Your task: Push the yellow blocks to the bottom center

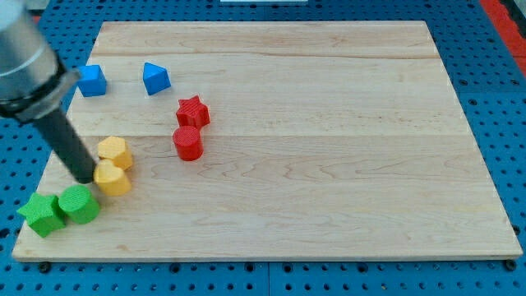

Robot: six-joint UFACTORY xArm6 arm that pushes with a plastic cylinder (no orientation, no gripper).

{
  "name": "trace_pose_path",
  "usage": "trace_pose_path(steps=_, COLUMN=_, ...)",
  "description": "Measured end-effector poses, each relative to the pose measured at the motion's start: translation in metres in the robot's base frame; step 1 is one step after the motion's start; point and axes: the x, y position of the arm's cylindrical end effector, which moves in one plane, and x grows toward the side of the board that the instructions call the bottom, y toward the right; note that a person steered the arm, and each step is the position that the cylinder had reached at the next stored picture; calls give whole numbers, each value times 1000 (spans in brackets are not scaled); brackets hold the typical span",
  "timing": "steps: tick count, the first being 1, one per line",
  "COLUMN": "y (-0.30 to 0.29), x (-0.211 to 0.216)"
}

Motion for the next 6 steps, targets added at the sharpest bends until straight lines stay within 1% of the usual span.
trace_pose_path(steps=1, y=74, x=0)
trace_pose_path(steps=2, y=175, x=7)
trace_pose_path(steps=4, y=108, x=4)
trace_pose_path(steps=6, y=-33, x=-7)
